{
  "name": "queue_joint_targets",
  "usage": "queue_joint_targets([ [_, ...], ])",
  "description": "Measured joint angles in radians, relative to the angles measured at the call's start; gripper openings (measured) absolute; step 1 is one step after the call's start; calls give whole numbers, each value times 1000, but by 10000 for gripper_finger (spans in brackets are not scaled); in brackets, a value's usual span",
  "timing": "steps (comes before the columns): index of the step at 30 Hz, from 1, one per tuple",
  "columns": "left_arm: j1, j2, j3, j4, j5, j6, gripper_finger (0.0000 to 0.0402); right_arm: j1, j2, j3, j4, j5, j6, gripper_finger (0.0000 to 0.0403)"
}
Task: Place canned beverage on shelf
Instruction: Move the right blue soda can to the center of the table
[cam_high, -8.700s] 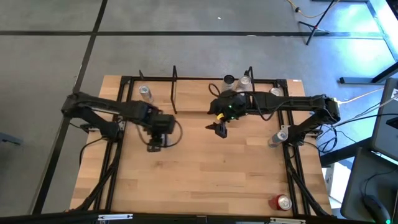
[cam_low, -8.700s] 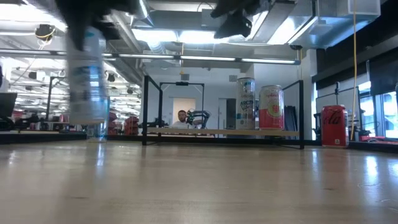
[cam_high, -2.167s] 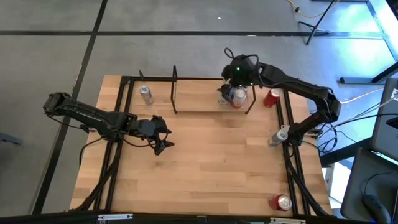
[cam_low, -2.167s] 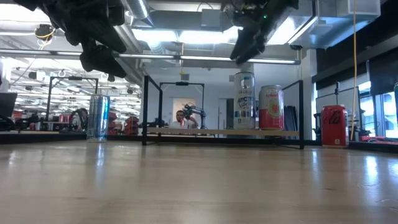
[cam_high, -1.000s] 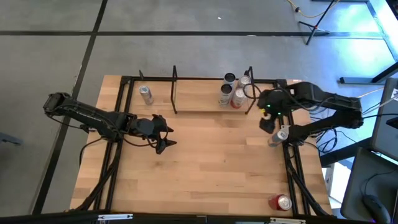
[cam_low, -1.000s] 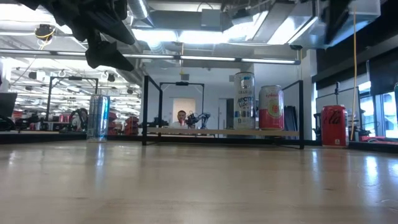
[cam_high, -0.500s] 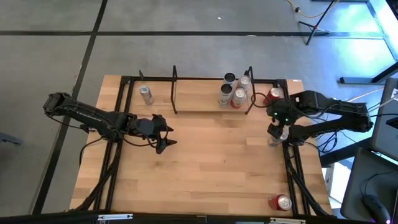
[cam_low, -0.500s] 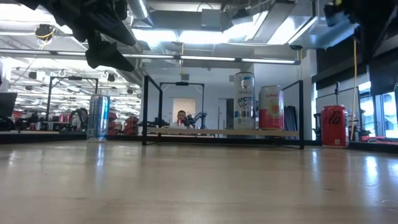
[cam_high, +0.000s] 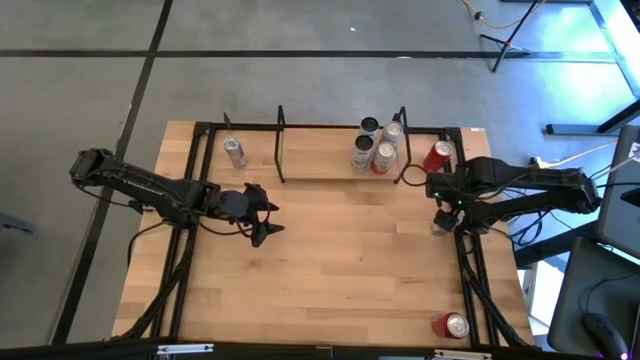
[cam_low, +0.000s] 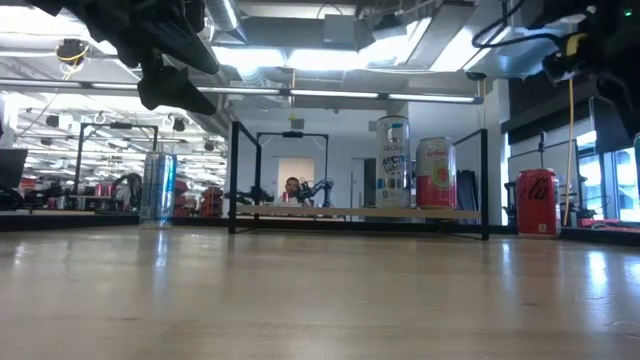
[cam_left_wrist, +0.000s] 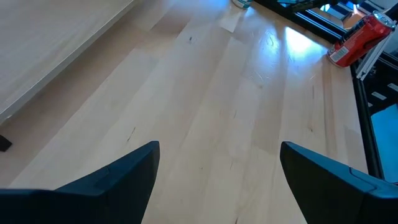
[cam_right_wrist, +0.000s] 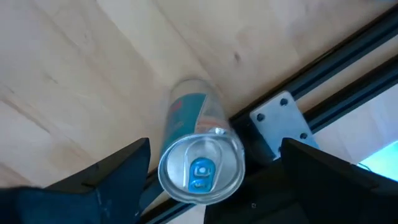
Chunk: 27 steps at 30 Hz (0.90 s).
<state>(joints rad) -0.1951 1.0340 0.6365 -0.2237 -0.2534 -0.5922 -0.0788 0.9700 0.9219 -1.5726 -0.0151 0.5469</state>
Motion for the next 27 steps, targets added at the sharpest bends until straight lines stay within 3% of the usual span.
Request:
queue_joint_targets([
  [19, 0, 0, 0, 0, 0, -1, 329, 0, 78, -79, 2, -49, -62, 339],
  [22, 0, 0, 0, 0, 0, -1, 329, 0, 100, -79, 1, -56, -82, 305],
  [27, 0, 0, 0, 0, 0, -2, 329, 0, 126, -74, 0, -85, -84, 200],
])
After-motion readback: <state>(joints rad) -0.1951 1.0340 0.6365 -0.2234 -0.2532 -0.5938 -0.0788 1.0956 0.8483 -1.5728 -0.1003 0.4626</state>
